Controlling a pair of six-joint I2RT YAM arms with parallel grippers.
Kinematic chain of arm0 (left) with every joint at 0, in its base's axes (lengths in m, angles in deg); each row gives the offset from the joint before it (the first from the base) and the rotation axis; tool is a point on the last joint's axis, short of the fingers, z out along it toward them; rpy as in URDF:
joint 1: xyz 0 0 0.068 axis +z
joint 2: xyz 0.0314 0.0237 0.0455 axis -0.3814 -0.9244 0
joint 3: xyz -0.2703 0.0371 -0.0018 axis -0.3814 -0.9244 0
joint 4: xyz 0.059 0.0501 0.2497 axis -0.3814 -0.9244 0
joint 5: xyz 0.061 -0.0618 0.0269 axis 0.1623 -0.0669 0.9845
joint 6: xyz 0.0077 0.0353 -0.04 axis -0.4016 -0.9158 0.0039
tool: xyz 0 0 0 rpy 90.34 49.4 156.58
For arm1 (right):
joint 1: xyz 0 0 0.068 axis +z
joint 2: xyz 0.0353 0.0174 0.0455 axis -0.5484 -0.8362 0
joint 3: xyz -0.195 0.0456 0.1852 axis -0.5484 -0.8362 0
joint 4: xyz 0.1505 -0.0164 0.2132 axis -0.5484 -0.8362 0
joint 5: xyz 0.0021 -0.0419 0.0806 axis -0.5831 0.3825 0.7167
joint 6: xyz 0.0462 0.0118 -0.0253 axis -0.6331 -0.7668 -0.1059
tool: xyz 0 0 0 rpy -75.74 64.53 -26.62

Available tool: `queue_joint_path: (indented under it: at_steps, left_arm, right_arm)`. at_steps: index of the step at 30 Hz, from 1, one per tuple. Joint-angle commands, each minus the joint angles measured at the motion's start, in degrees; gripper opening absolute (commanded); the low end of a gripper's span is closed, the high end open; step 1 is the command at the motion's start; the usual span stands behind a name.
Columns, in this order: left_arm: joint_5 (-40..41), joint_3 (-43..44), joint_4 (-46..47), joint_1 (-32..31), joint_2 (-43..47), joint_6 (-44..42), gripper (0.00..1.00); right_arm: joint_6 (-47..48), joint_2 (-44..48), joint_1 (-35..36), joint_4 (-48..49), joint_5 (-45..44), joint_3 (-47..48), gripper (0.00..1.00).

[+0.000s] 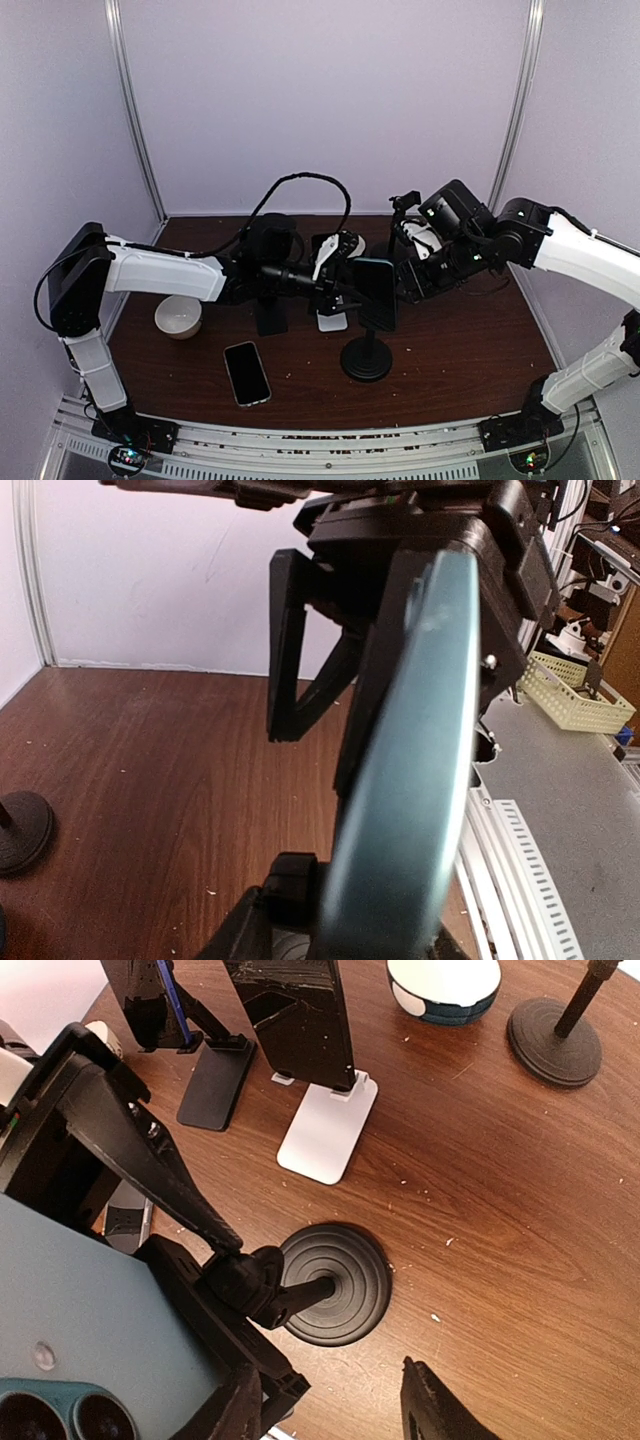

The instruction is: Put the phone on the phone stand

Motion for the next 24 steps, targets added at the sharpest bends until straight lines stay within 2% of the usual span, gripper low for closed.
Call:
queue_joint_path:
  at_steps: [1, 6, 8, 10, 11, 13, 17, 21, 24]
  left_arm:
    - [0.0, 1.85, -0.81, 1.1, 0.36, -1.99, 0.0]
    - [0.93, 1.61, -0.16, 1.1, 0.26, -1.71, 0.0]
    - [1.04, 1.37, 0.24, 1.05, 0.29, -1.88, 0.0]
    - [1.08, 1.14, 0.58, 0.93, 0.18, -1.92, 0.0]
    - [1.09, 1.13, 0.46, 0.92, 0.18, -1.98, 0.0]
    - [1.05, 1.15, -0.05, 0.92, 0.37, -2.12, 0.0]
    - [1.78, 2.58, -5.74, 0.99, 1.82, -3.91, 0.0]
    - [4.86, 2.73, -12.47, 1.01, 5.38, -6.08, 0.0]
    - [7.11, 3.28, -16.29, 1.01, 5.42, -7.74, 0.0]
  right_arm:
    - [3.32, -5.83, 0.54, -5.35, 7.06, -4.97, 0.52]
    - [4.5, -6.72, 0.57, -1.79, 14.59, -6.66, 0.58]
    - [4.2, -6.62, 0.45, -0.32, 15.79, -7.51, 0.61]
    - [3.84, -6.58, 0.36, 0.31, 15.81, -7.71, 0.6]
    - [3.36, -6.68, 0.41, 0.22, 14.23, -7.66, 0.55]
    - [2.73, -7.86, 0.56, -3.36, 5.66, -6.9, 0.5]
    - [-0.08, -10.89, 0.58, -14.36, -15.93, -6.47, 0.51]
    - [-3.95, -7.8, 0.36, -19.71, -25.14, -6.11, 0.51]
    - [-5.71, -5.74, 0.27, -21.14, -28.15, -6.52, 0.49]
